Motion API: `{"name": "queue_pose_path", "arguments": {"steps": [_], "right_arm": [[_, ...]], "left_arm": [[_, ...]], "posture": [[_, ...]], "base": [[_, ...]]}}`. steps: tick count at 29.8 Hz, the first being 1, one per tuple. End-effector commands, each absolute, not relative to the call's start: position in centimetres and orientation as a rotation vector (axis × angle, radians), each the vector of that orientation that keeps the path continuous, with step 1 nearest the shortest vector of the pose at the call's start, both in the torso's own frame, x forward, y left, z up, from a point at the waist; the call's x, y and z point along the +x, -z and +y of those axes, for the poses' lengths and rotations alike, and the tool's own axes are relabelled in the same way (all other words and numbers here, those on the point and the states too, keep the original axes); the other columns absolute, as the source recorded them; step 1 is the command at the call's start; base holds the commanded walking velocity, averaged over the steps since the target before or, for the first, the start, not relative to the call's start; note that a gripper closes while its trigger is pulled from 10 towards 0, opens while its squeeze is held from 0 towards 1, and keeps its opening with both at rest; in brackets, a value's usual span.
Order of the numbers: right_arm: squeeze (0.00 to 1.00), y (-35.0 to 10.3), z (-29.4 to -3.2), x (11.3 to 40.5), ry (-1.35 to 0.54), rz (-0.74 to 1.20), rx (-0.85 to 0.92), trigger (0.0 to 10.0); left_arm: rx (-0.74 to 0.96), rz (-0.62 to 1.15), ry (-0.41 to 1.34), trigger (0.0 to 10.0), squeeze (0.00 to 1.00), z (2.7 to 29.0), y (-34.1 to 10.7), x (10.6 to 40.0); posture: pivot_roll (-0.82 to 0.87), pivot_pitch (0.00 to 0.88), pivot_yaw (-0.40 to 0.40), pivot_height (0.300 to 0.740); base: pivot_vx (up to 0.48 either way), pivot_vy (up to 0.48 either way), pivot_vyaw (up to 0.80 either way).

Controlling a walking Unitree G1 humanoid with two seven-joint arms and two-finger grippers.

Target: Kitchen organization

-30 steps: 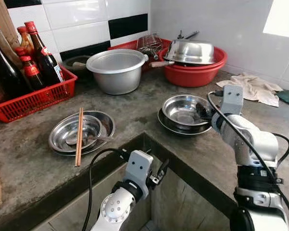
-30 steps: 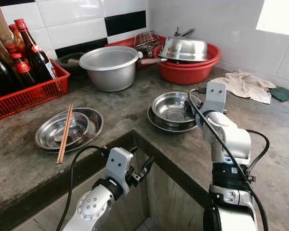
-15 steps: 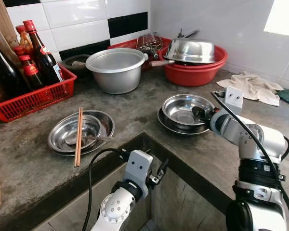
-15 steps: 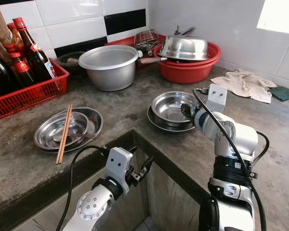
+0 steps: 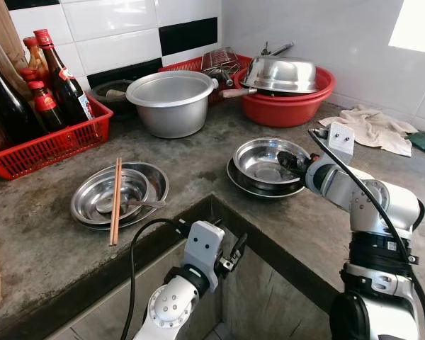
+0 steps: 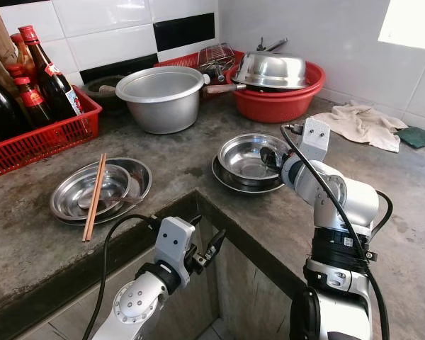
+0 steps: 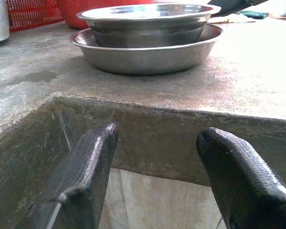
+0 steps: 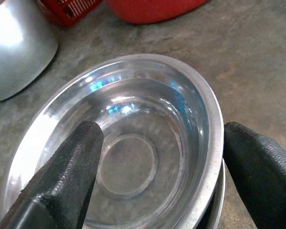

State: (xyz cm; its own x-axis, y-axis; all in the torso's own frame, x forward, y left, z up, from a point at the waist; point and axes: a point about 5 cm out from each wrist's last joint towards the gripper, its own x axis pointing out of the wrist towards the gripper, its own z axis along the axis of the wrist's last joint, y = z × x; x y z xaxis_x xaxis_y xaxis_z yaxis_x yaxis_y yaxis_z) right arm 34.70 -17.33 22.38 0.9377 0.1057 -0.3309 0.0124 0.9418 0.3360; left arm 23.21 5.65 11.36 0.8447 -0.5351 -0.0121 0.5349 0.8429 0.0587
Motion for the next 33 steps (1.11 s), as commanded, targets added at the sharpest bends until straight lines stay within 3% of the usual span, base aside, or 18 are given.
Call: {"name": "queue_pose_path", "arguments": {"steps": [1, 21, 33], "right_arm": [[0.00, -23.3, -16.9, 34.7, -0.074, 0.320, 0.342, 10.0], [0.00, -22.0, -15.5, 34.4, -0.143, 0.455, 0.388, 10.0], [0.00, -22.0, -16.0, 35.3, -0.096, 0.545, 0.533, 10.0]], "left_arm": [[0.073, -0.007, 0.560, 10.0, 0.00, 5.8, -11.3, 23.3], [0.077, -0.004, 0.549, 10.0, 0.00, 5.8, -11.3, 23.4], [0.076, -0.007, 0.542, 10.0, 0.00, 5.8, -11.3, 23.4]], "posture": [[0.11, 0.000, -0.018, 0.740], [0.11, 0.000, -0.020, 0.740], [0.11, 0.000, -0.024, 0.740]], "base": [[0.000, 0.000, 0.00], [0.000, 0.000, 0.00], [0.000, 0.000, 0.00]]}}
